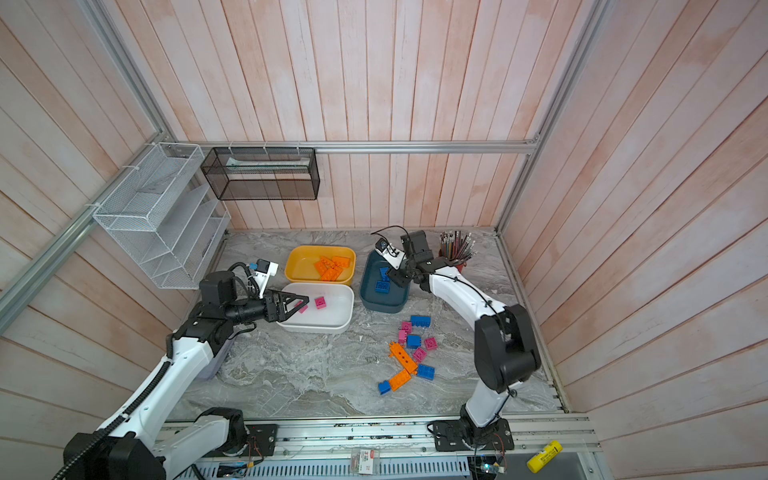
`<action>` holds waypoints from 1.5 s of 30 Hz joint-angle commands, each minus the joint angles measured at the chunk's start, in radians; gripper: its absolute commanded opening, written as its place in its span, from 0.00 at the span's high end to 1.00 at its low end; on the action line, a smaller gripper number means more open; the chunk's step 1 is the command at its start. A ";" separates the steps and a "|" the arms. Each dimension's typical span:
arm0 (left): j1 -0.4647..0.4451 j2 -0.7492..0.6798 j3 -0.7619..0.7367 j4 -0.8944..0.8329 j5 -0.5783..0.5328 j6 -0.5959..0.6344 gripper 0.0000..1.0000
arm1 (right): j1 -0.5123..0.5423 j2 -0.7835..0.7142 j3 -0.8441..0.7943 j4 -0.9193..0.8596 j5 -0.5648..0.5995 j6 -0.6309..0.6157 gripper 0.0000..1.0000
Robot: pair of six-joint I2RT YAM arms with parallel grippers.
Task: Sort the legos into containers by color
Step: 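Raise the open right gripper away from the teal tub, then lower the right gripper to the pile and grasp a blue brick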
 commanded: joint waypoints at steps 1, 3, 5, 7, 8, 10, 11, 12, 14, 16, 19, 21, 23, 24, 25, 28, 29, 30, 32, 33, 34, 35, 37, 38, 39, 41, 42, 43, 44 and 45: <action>-0.004 0.012 0.023 0.024 0.008 0.007 0.00 | 0.025 -0.122 -0.101 -0.098 -0.095 -0.024 0.35; -0.006 0.014 0.019 0.029 0.008 0.008 0.00 | 0.055 -0.213 -0.166 -0.136 -0.099 -0.032 0.35; -0.006 0.014 0.012 0.038 0.012 0.007 0.00 | 0.105 -0.300 -0.238 -0.192 -0.114 -0.066 0.35; -0.007 0.015 0.006 0.044 0.018 0.006 0.00 | 0.152 -0.382 -0.314 -0.210 -0.122 -0.094 0.34; -0.007 0.020 0.006 0.043 0.020 0.007 0.00 | 0.173 -0.420 -0.353 -0.212 -0.137 -0.097 0.34; -0.007 0.023 0.008 0.036 0.024 0.018 0.00 | 0.213 -0.469 -0.409 -0.219 -0.192 -0.091 0.34; -0.007 0.024 0.008 0.033 0.024 0.022 0.00 | 0.243 -0.483 -0.436 -0.226 -0.207 -0.086 0.34; -0.007 0.023 0.010 0.028 0.022 0.025 0.00 | 0.274 -0.494 -0.457 -0.235 -0.207 -0.086 0.34; -0.007 0.021 0.008 0.029 0.022 0.028 0.00 | 0.336 -0.499 -0.497 -0.255 -0.186 -0.095 0.33; -0.008 0.020 0.007 0.034 0.022 0.026 0.00 | 0.374 -0.492 -0.523 -0.272 -0.182 -0.110 0.33; -0.007 0.023 0.002 0.041 0.022 0.021 0.00 | 0.406 -0.460 -0.534 -0.295 -0.216 -0.140 0.33; -0.008 0.028 0.003 0.040 0.026 0.021 0.00 | 0.437 -0.430 -0.533 -0.306 -0.240 -0.160 0.33; -0.007 0.028 0.001 0.038 0.024 0.022 0.00 | 0.473 -0.398 -0.538 -0.313 -0.258 -0.181 0.33; -0.008 0.026 0.000 0.037 0.020 0.023 0.00 | 0.483 -0.389 -0.543 -0.315 -0.269 -0.199 0.34; -0.007 0.026 0.000 0.037 0.021 0.024 0.00 | 0.495 -0.381 -0.552 -0.303 -0.264 -0.207 0.34; -0.007 0.029 -0.004 0.029 0.021 0.031 0.00 | 0.516 -0.356 -0.572 -0.280 -0.235 -0.212 0.35; -0.007 0.030 -0.003 0.026 0.018 0.035 0.00 | 0.522 -0.342 -0.573 -0.280 -0.219 -0.217 0.35; -0.007 0.032 -0.002 0.022 0.017 0.038 0.00 | 0.527 -0.332 -0.571 -0.281 -0.207 -0.220 0.35; -0.008 0.033 -0.001 0.022 0.017 0.039 0.00 | 0.535 -0.312 -0.575 -0.271 -0.182 -0.222 0.35; -0.007 0.035 0.000 0.022 0.018 0.038 0.00 | 0.537 -0.305 -0.576 -0.266 -0.177 -0.224 0.35; -0.007 0.035 0.003 0.025 0.020 0.037 0.00 | 0.540 -0.296 -0.578 -0.257 -0.170 -0.225 0.36; -0.007 0.037 0.004 0.027 0.022 0.035 0.00 | 0.543 -0.285 -0.577 -0.246 -0.160 -0.225 0.37; -0.008 0.038 0.005 0.027 0.020 0.038 0.00 | 0.551 -0.260 -0.575 -0.234 -0.149 -0.226 0.42; -0.007 0.040 0.006 0.028 0.020 0.039 0.00 | 0.553 -0.246 -0.575 -0.230 -0.144 -0.229 0.45; -0.007 0.041 0.004 0.026 0.021 0.039 0.00 | 0.556 -0.235 -0.574 -0.228 -0.136 -0.231 0.48; -0.007 0.043 0.002 0.023 0.021 0.044 0.00 | 0.562 -0.213 -0.571 -0.229 -0.116 -0.237 0.53; -0.007 0.044 0.003 0.022 0.021 0.045 0.00 | 0.563 -0.207 -0.570 -0.229 -0.108 -0.238 0.55; -0.008 0.044 0.002 0.020 0.020 0.046 0.00 | 0.563 -0.201 -0.572 -0.229 -0.102 -0.238 0.57; -0.007 0.043 0.002 0.021 0.021 0.046 0.00 | 0.564 -0.196 -0.574 -0.226 -0.101 -0.239 0.59; -0.007 0.043 0.003 0.020 0.020 0.048 0.00 | 0.564 -0.190 -0.576 -0.223 -0.101 -0.239 0.61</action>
